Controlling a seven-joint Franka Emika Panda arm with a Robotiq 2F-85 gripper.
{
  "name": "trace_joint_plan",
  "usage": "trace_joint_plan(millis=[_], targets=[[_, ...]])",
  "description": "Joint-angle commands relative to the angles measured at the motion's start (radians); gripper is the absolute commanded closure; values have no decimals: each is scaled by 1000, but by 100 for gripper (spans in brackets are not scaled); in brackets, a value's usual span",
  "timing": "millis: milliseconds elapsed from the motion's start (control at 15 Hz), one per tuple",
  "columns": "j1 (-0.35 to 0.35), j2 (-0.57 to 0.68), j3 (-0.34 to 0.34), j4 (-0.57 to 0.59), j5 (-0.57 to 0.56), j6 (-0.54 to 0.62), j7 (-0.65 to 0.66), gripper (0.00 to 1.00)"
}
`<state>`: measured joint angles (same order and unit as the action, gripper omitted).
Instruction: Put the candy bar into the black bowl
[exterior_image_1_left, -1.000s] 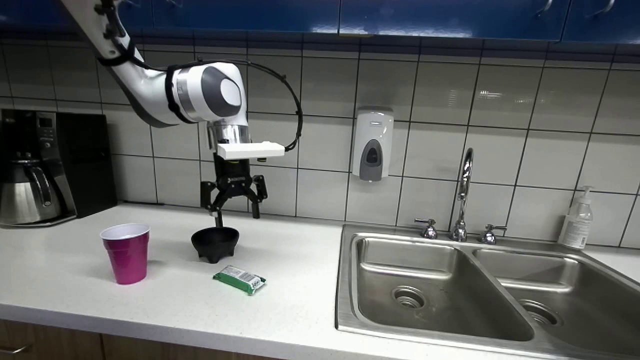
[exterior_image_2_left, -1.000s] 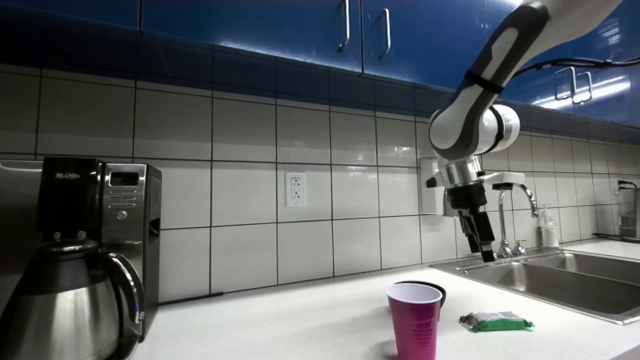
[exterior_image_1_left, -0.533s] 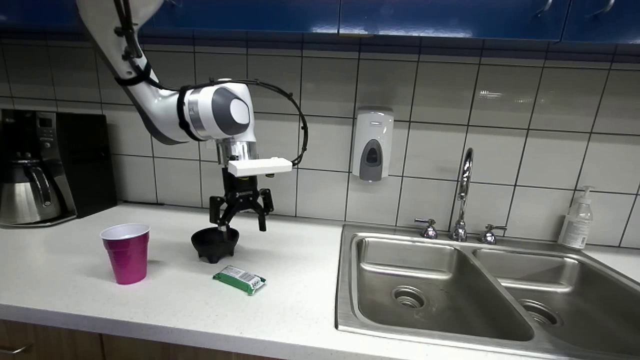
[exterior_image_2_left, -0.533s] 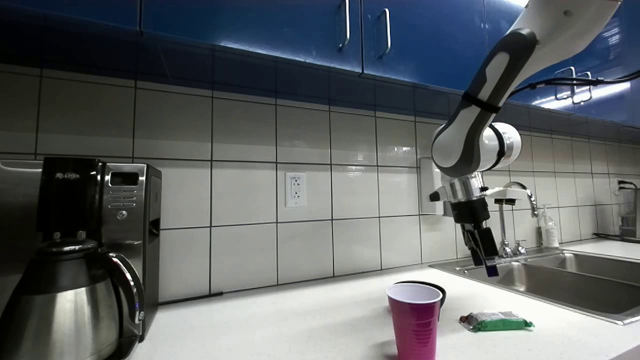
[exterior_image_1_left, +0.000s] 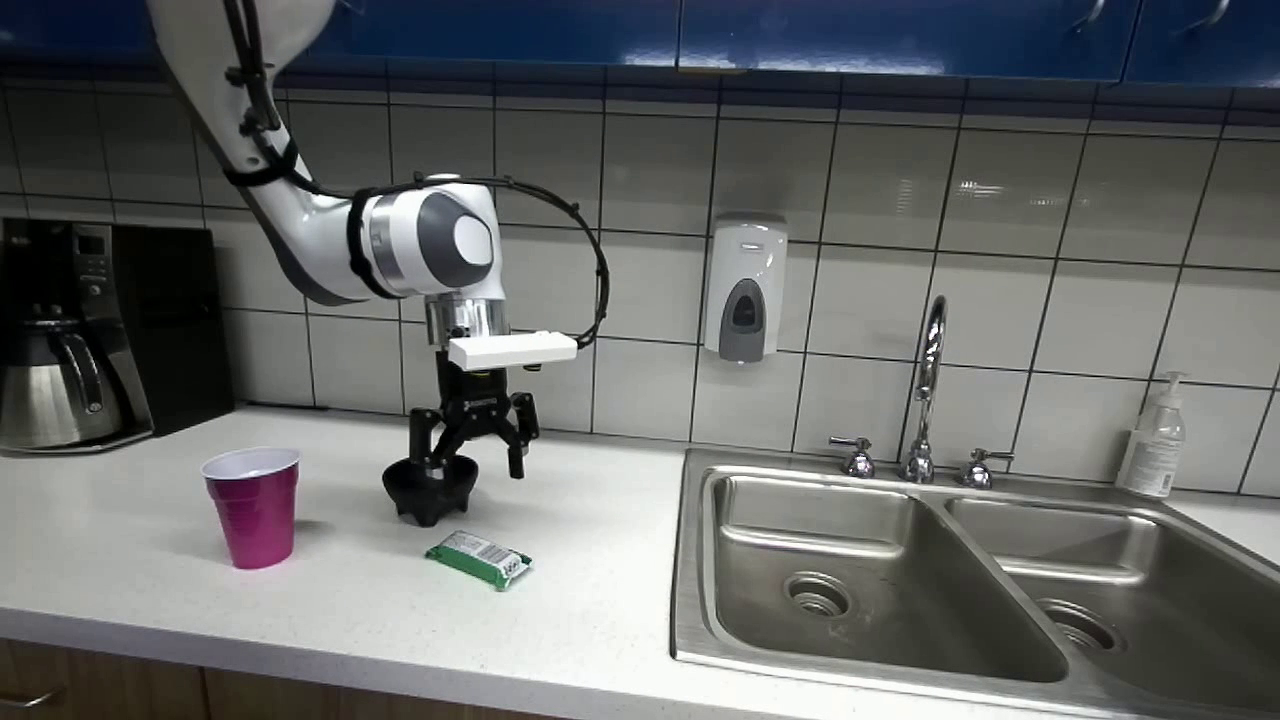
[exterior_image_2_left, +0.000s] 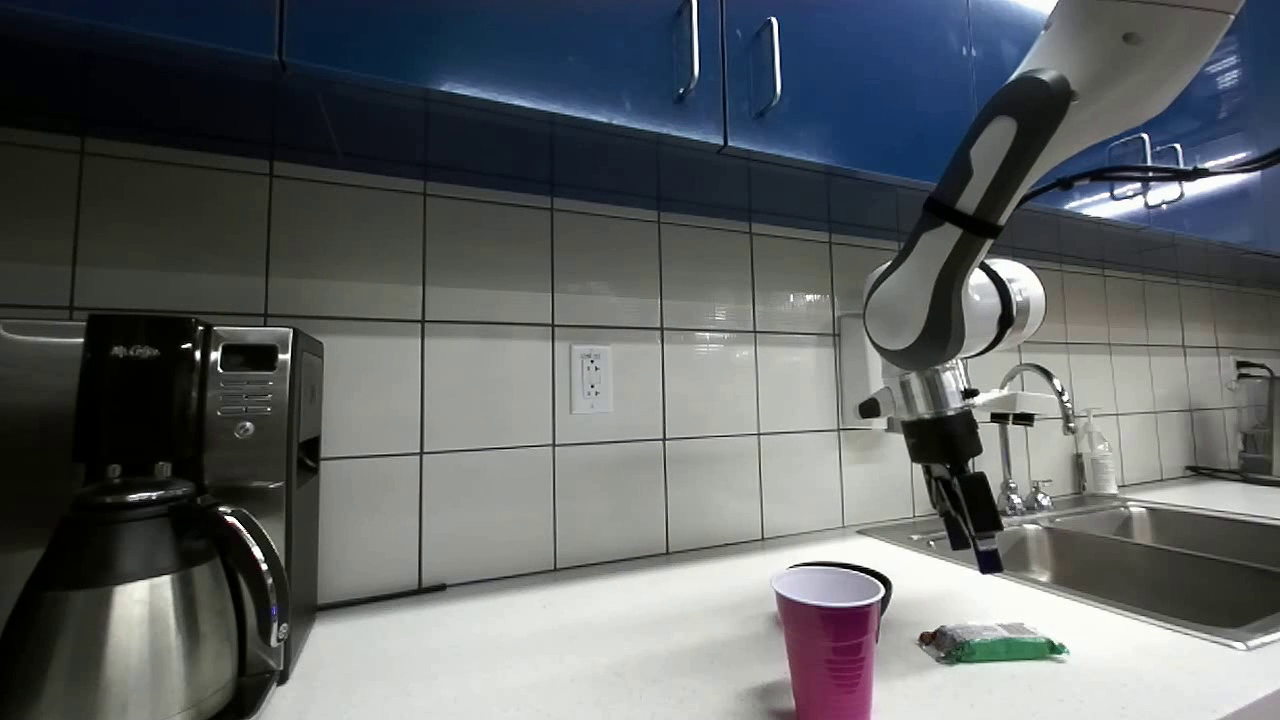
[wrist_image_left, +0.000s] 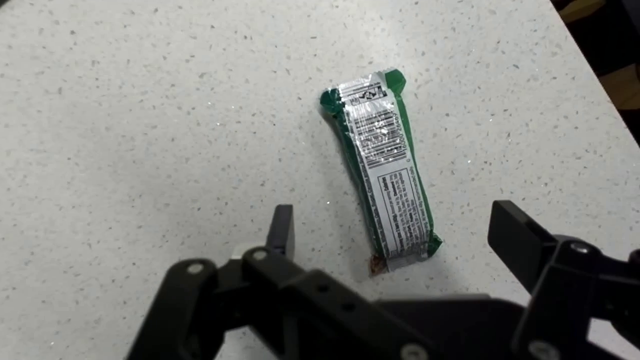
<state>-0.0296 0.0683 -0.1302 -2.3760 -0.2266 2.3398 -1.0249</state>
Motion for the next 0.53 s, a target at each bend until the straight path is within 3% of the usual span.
trace_joint_plan(millis=[0,467], targets=[[-26,-5,21,-41,-24,45,2,0],[-46,12,8,-80,-59,89,16,0]])
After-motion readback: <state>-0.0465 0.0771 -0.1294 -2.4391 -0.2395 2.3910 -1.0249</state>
